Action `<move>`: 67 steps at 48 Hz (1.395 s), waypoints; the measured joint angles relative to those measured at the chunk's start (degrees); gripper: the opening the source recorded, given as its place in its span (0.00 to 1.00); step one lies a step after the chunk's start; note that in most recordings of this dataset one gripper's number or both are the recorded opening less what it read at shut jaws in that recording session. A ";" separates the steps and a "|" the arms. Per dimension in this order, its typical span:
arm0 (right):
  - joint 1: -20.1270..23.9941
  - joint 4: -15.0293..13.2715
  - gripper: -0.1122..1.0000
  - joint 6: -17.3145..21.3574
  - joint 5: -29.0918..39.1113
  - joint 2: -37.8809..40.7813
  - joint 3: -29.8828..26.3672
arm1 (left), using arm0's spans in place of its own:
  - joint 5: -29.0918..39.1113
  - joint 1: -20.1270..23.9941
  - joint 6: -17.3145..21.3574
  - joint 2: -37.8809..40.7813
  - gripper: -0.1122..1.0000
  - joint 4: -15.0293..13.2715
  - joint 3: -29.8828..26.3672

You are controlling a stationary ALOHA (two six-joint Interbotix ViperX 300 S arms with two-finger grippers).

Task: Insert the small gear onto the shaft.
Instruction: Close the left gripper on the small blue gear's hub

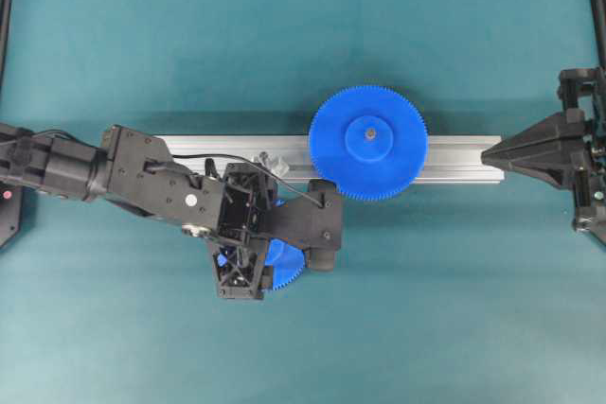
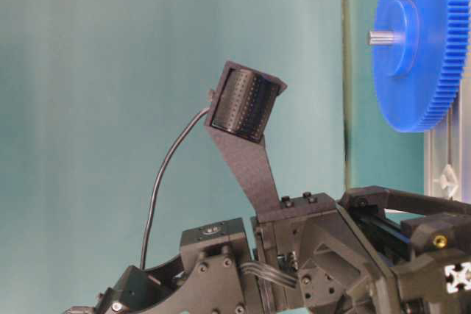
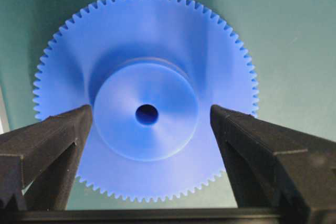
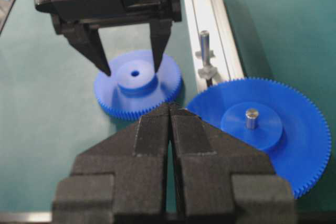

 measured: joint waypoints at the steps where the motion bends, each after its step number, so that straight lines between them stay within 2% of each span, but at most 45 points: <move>1: 0.00 0.00 0.14 0.00 0.00 0.00 0.00 | 0.00 -0.09 0.00 0.09 0.93 0.00 0.09; 67: 0.00 -0.09 0.14 0.09 -0.09 0.00 0.00 | -1.76 0.00 -0.09 2.29 0.93 0.09 0.26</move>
